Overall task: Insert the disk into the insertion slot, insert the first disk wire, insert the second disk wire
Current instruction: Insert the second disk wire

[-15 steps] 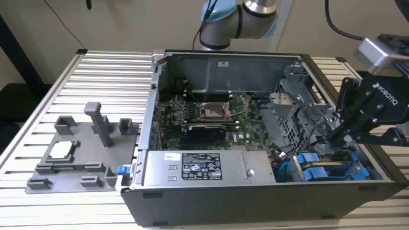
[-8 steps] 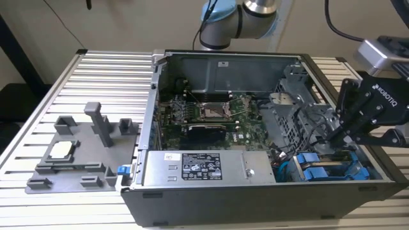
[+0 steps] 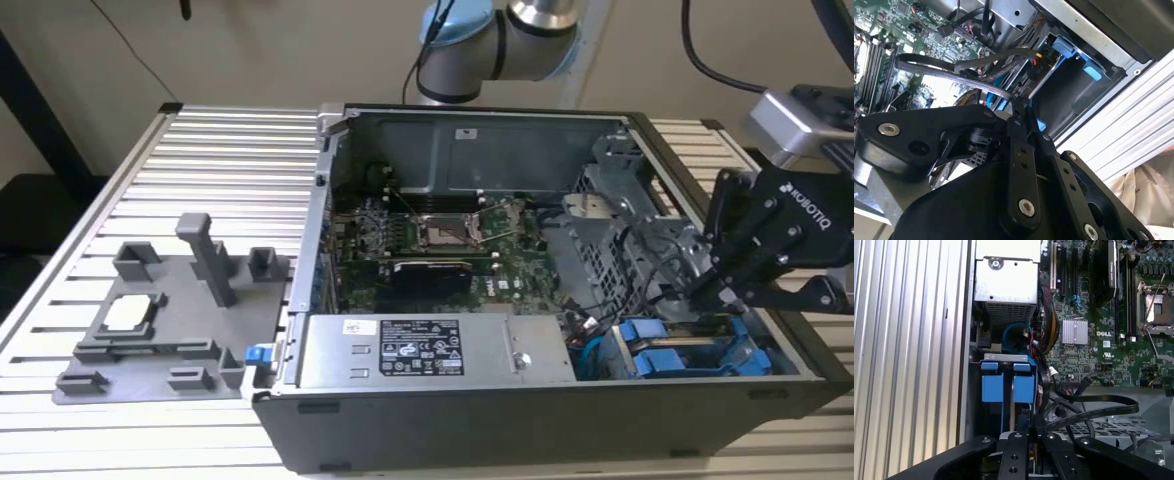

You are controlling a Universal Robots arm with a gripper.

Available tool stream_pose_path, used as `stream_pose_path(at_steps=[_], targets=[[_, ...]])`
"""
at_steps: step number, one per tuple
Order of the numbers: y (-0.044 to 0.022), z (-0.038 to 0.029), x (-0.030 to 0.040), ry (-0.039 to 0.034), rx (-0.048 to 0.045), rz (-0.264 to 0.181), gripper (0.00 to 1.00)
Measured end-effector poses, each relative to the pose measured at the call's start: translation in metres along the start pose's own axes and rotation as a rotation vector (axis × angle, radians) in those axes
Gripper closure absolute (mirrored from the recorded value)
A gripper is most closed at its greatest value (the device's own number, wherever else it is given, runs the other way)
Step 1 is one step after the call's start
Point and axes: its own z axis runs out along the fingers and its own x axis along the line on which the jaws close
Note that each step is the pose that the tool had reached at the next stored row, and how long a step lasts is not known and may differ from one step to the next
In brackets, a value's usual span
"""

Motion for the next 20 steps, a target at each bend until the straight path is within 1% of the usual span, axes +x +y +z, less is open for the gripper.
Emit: stream_pose_path(at_steps=[1,3,4,5,13,20], targets=[[-0.0002,0.0007,0.0,-0.0048,0.0002,0.0,0.84],[-0.0005,0.0021,0.0001,-0.0175,0.0005,-0.001,0.84],[-0.0006,0.0028,0.0002,-0.0216,0.0006,-0.002,0.84],[-0.0008,0.0034,0.0003,-0.0239,0.0007,-0.001,0.84],[-0.0017,0.0071,0.001,-0.0245,0.0007,-0.001,0.84],[-0.0025,0.0117,0.0036,-0.0247,0.0009,0.001,0.84]])
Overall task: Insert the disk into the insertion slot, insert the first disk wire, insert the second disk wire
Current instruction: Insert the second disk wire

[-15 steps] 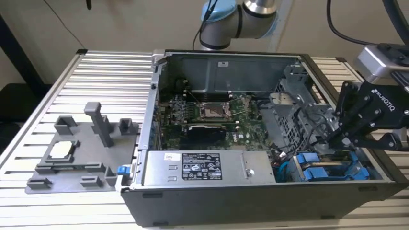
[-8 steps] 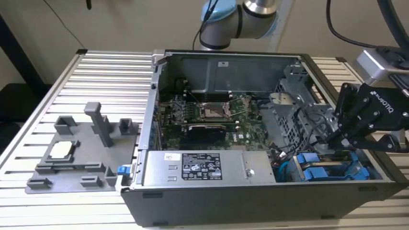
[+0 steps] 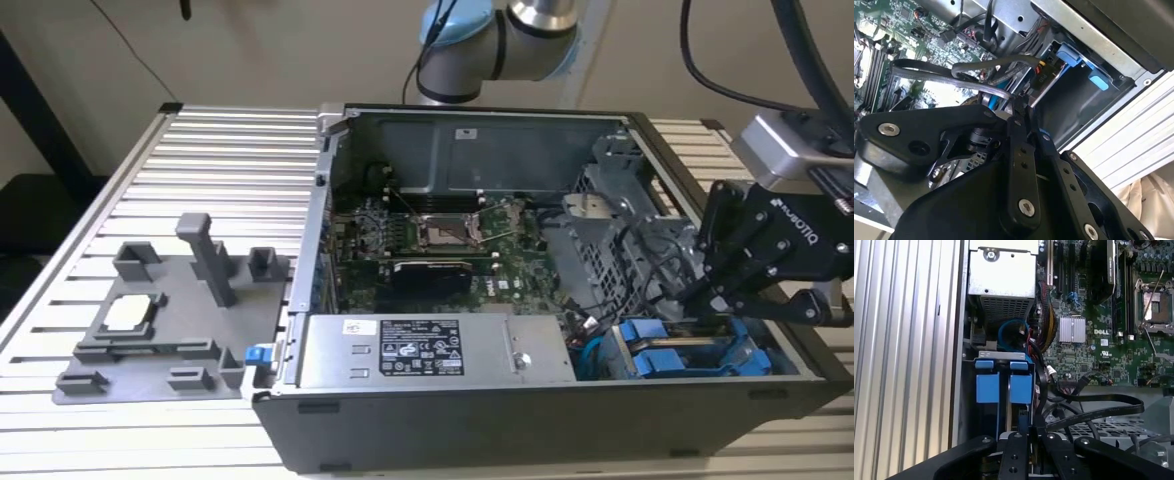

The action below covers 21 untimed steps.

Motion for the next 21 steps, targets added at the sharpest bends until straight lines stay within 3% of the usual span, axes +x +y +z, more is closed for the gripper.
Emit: stream_pose_path(at_steps=[6,21], targets=[[-0.0005,0.0032,0.0009,-0.003,0.0018,0.023,0.84],[-0.0039,0.0083,0.0014,-0.0034,0.0018,0.023,0.84]])
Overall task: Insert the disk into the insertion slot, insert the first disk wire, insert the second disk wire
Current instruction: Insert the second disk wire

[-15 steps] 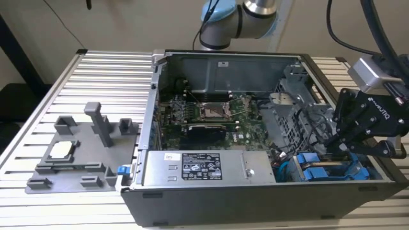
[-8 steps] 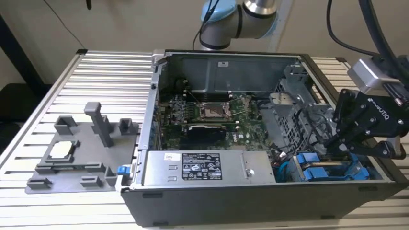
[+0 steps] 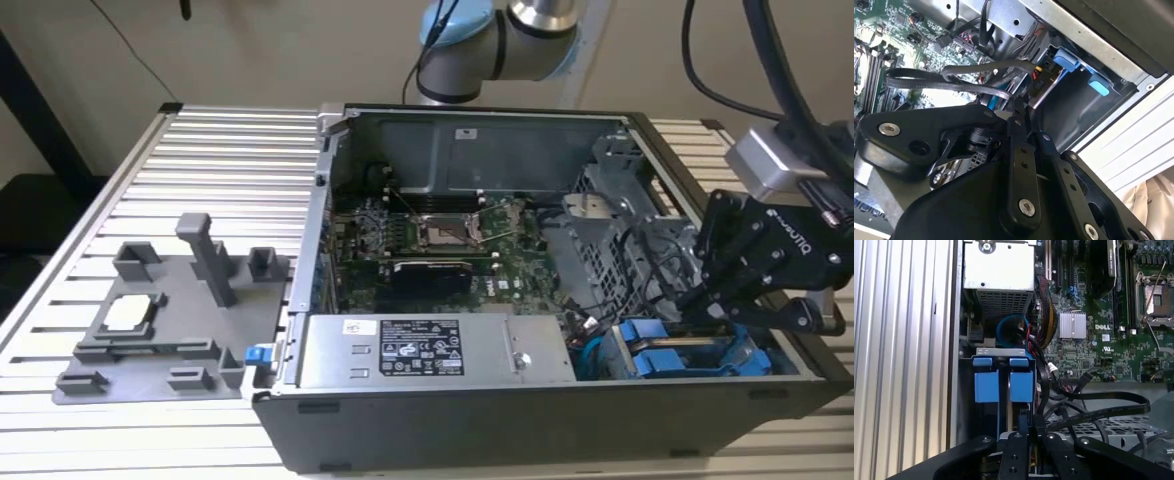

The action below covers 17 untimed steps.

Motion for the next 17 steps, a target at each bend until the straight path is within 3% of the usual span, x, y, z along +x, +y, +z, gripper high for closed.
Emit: stream_pose_path(at_steps=[17], targets=[[-0.003,0.0066,0.0006,-0.0006,0.0002,0.003,0.84]])
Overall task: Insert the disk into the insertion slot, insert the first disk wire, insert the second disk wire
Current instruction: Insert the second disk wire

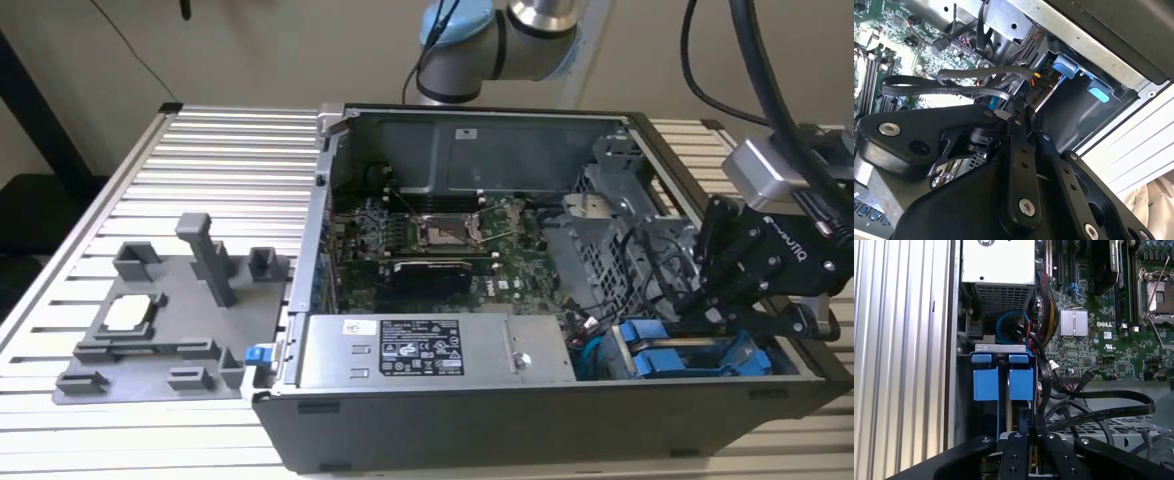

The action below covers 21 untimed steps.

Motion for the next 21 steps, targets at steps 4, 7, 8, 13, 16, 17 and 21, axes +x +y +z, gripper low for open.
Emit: stream_pose_path(at_steps=[4,7,8,13,16,17,21], targets=[[-0.0002,0.0012,0.0001,0.0006,0.0001,0.001,0.84],[-0.0003,0.0017,0.0001,0.0,0.0001,0.001,0.84],[-0.0003,0.0018,0.0002,-0.0003,0.0002,0.001,0.82],[-0.0002,0.0012,0.0006,-0.0001,-0.0021,0.001,0.76],[0.0,-0.0003,0.0005,-0.0001,-0.0044,0.001,0.76],[0.0001,-0.0006,0.0005,-0.0001,-0.005,0.001,0.76],[0.0004,-0.0024,0.0003,-0.0001,-0.0083,0.001,0.76]])
